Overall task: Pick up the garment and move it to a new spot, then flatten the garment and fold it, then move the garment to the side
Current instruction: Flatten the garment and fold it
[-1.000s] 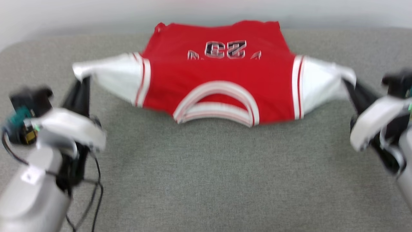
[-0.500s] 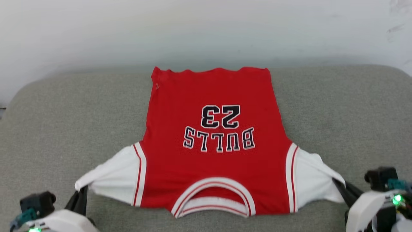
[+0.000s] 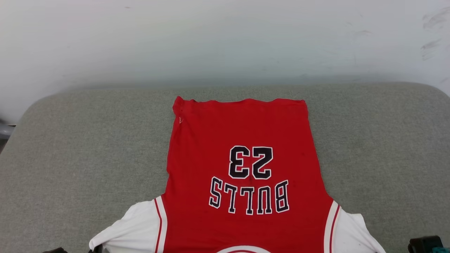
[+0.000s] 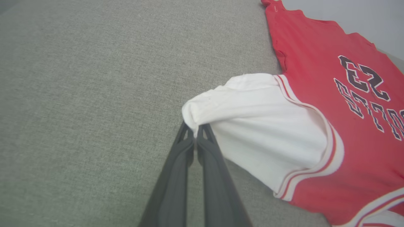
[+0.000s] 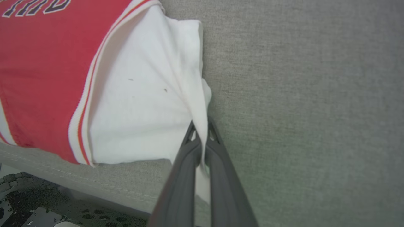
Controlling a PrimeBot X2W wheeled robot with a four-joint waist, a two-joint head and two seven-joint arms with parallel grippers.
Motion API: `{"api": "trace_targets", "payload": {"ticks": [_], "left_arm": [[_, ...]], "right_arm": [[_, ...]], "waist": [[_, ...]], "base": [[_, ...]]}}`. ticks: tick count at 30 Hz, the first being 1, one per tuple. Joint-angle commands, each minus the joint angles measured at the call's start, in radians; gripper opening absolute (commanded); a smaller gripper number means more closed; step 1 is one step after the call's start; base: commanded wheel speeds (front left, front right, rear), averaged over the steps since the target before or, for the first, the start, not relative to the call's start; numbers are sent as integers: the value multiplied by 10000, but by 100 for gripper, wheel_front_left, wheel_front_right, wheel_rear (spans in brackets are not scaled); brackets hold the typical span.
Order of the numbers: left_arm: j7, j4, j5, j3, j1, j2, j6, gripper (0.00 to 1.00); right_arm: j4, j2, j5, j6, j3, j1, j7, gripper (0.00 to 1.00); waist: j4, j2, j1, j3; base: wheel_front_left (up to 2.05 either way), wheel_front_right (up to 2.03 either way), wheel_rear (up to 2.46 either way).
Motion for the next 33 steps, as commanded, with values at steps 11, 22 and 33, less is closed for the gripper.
{"api": "trace_targets", "payload": {"ticks": [11, 22, 33], "left_arm": [[-350, -900, 676, -248, -776, -281, 243, 0], [-530, -2122, 1586, -452, -2022, -582, 570, 0], [-663, -2256, 2214, -790, -3431, -1199, 245, 0]], "right_arm": [[-1657, -270, -344, -18, -688, -1649, 514, 100], [-2903, -1393, -762, -18, -1018, -5913, 1647, 100], [-121, -1759, -29, -17, 1191, -11075, 6001, 100]], "waist": [[220, -1, 1, 665], [1032, -1, 1, 2518], [2037, -1, 1, 4300]], "base": [[0, 0, 0], [0, 0, 0], [0, 0, 0]]}}
